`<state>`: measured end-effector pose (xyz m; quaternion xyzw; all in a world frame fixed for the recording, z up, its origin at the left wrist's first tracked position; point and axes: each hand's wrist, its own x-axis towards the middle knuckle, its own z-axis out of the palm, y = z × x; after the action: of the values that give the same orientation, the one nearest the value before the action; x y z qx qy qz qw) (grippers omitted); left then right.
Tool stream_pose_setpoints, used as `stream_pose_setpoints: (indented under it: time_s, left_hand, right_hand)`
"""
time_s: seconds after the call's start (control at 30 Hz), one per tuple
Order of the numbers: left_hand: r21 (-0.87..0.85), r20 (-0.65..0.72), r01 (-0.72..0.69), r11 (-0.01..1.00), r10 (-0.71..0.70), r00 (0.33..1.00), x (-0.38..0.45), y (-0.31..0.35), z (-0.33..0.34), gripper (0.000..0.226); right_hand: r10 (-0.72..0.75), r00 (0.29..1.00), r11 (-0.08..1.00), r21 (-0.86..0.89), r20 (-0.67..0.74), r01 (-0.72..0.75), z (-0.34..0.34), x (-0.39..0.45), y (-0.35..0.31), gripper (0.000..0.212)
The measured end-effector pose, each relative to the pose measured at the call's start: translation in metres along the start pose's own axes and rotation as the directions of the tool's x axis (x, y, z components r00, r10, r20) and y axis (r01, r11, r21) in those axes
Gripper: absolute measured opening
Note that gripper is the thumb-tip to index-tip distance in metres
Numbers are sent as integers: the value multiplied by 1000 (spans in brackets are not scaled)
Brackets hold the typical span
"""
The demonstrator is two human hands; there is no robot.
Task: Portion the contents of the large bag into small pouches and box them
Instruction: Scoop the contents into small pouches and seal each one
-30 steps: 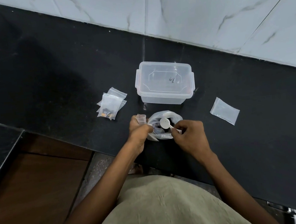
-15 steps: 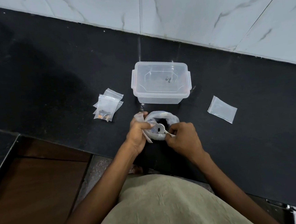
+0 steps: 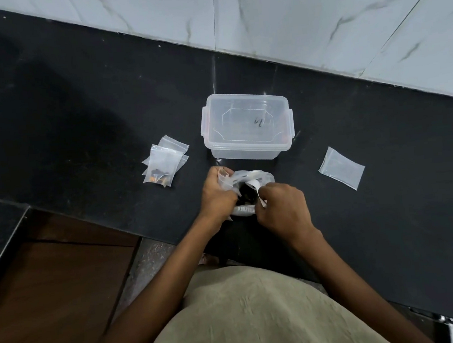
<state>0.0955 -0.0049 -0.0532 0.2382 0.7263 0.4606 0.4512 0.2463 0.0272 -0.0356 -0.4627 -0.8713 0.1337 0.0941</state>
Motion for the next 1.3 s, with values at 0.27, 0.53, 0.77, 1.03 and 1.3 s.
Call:
stream_pose_setpoints:
  time_s: [0.27,0.53,0.77,1.03,1.3]
  left_hand:
    - [-36,-61,163,986,-165,984,-10,6,-10,54]
    - [136,-92,295,946,-284,954,-9,8,2,44]
    - [-85,-87,287,954,-294,952,-6,9,4,41]
    - [-107,-11,258,960,-261,965,-8,11,3,31]
    - [-201,3,213,956,-217,976,-11,2,3,38]
  right_hand:
    - [26,1000,999,25,-4,-26,2,2,5,38]
    - [-7,1000,988,152,-15,9,6,-3,13,34]
    - [-67,998,985,159,9,65,2,-6,20,34]
    - [-129,992,985,117,-8,129,0,-7,19,30]
    - [54,998,993,105,41,-58,0,-2,10,34]
